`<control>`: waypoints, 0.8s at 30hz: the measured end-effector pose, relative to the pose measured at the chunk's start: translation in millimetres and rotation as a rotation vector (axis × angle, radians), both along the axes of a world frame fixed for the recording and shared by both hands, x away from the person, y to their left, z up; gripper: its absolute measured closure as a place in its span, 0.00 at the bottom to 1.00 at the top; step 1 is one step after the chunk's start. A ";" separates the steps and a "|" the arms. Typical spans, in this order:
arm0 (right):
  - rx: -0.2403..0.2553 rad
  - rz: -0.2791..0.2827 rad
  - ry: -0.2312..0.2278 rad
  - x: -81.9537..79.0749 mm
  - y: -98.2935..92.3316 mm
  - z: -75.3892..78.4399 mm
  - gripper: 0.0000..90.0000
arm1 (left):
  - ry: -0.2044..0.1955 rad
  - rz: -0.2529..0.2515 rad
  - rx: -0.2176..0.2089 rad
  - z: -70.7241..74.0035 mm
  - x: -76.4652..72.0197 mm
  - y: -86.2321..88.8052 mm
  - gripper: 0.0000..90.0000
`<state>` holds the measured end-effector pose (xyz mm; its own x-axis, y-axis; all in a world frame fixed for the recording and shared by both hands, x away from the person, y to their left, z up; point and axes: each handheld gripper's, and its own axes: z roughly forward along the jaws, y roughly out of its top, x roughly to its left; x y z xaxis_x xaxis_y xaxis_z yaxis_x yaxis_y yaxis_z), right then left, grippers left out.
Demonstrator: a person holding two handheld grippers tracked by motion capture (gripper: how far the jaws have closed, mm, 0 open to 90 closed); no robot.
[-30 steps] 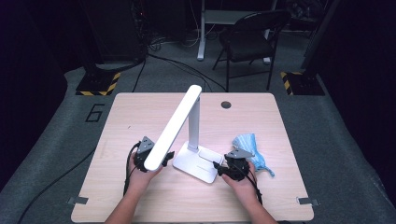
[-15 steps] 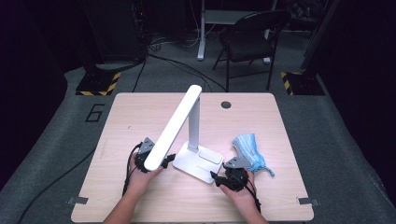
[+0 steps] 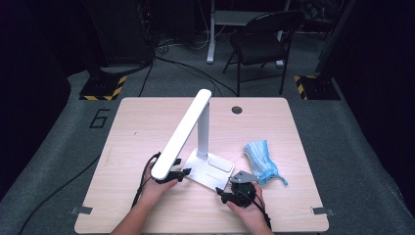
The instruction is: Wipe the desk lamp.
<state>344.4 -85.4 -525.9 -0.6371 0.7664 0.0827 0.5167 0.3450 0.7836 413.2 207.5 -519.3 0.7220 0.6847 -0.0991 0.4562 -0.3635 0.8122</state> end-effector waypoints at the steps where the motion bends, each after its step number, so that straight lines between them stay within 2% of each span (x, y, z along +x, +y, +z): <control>1: -0.010 -0.004 0.006 -0.5 1.1 -0.6 0.37 | 0.008 -0.002 -0.008 -1.0 -0.7 -1.8 0.41; 3: -0.020 -0.001 -0.002 -0.4 1.8 -1.2 0.35 | 0.017 -0.008 -0.010 -3.0 -1.6 -4.7 0.41; 7: -0.010 -0.001 -0.013 2.6 1.3 -1.9 0.34 | 0.035 -0.033 0.000 -6.3 -1.0 -7.5 0.40; 13: -0.006 0.009 0.006 6.0 -1.0 -1.5 0.34 | 0.047 -0.030 0.002 -5.6 -3.2 -8.7 0.39; 15: -0.003 0.012 -0.003 9.0 -2.0 -1.8 0.36 | 0.029 -0.032 0.009 -6.0 -4.0 -8.4 0.39; 18: -0.002 0.005 0.002 12.1 -3.7 -1.6 0.38 | 0.050 -0.030 -0.007 -6.7 -6.4 -8.7 0.39; 19: -0.007 0.005 -0.004 13.5 -5.0 -1.5 0.39 | 0.056 -0.015 -0.018 -7.4 -8.1 -10.0 0.39; 21: -0.010 0.006 -0.013 16.3 -5.8 -1.2 0.40 | 0.024 -0.042 0.034 -6.4 -7.2 -8.8 0.39; 22: -0.011 0.008 -0.014 17.2 -6.1 -1.2 0.41 | 0.032 -0.025 0.023 -7.6 -9.4 -10.8 0.40; 23: -0.011 0.003 -0.018 18.1 -5.9 -1.2 0.41 | 0.027 -0.038 0.044 -7.0 -9.1 -9.9 0.40; 24: -0.013 0.000 -0.016 18.8 -5.9 -0.8 0.42 | 0.028 -0.014 0.031 -8.2 -11.0 -11.8 0.40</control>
